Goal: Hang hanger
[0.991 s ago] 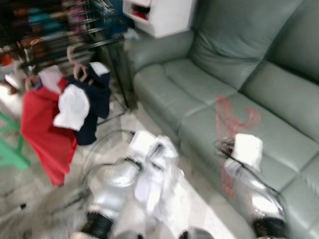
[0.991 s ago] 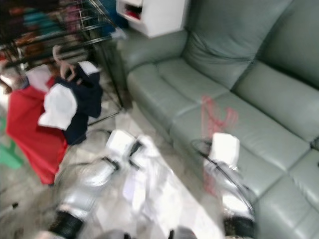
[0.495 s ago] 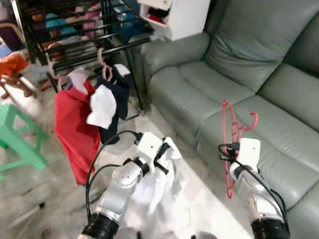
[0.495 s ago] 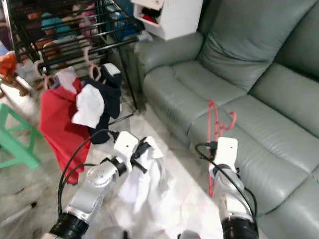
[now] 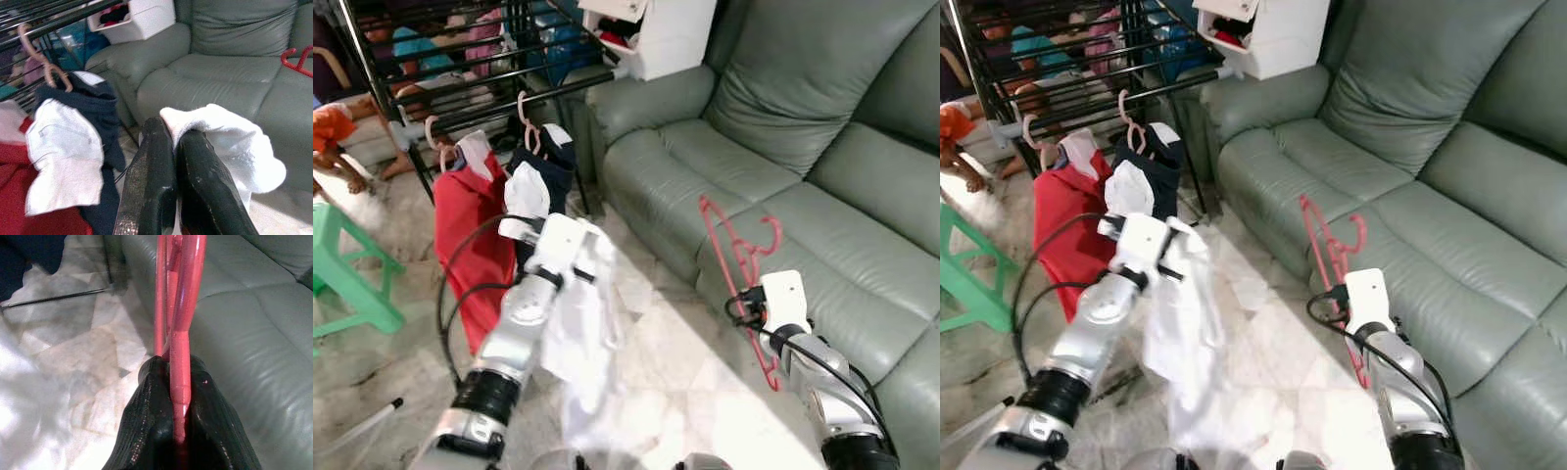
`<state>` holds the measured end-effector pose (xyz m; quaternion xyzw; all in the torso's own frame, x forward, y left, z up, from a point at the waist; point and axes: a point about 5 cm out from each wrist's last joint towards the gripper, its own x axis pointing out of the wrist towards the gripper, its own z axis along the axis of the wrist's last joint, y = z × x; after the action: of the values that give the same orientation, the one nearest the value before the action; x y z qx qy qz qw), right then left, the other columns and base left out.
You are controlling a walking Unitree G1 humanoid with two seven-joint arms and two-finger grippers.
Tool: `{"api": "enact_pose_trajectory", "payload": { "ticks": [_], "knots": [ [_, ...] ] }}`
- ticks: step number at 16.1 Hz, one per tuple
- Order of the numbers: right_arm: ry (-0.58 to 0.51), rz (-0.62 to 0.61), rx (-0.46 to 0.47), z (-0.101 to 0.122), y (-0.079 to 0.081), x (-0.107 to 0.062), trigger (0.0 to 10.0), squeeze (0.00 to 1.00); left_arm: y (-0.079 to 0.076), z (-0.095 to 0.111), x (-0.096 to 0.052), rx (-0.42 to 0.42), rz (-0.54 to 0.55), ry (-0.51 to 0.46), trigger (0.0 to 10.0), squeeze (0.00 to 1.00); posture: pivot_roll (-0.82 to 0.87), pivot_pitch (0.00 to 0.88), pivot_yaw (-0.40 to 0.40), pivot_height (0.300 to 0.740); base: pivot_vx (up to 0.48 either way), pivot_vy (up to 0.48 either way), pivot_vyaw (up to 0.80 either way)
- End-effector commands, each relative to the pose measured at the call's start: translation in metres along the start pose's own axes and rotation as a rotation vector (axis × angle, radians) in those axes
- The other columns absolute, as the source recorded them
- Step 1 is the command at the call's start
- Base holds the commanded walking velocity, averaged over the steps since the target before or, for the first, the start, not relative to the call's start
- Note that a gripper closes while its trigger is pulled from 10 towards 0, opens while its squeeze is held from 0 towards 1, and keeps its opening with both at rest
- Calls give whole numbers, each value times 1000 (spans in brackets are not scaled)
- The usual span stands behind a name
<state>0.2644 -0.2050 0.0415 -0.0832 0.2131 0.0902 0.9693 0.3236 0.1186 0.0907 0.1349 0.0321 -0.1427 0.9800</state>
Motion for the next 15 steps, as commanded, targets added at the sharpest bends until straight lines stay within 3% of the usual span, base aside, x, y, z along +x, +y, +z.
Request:
{"api": "enact_pose_trajectory", "payload": {
  "ticks": [1, 4, 7, 12, 15],
  "knots": [
    [-43, 86, -48, 13, 6, -1, 10000, 0, 11, 18, 9, 18, 55, -72, 10000, 0, -60, 0, 21, 740, 0, 0, 0],
    [47, 250, -207, -7, 15, -11, 10000, 0, 17, 27, 20, 48, 101, -92, 10000, 0, -60, 0, 22, 740, 0, 0, 0],
    [89, 405, -240, -16, 25, -24, 10000, 0, 15, 35, 24, 71, 50, -130, 10000, 0, -64, 0, 26, 740, 0, 0, 0],
    [109, 414, -255, -18, 25, -21, 10000, 0, 3, 39, 22, 147, -83, -209, 10000, 0, -63, 0, 34, 740, 0, 0, 0],
    [95, 383, -274, -15, 17, -19, 10000, 0, -3, 40, 19, 124, -163, -239, 10000, 0, -63, 0, 34, 740, 0, 0, 0]
  ]
}}
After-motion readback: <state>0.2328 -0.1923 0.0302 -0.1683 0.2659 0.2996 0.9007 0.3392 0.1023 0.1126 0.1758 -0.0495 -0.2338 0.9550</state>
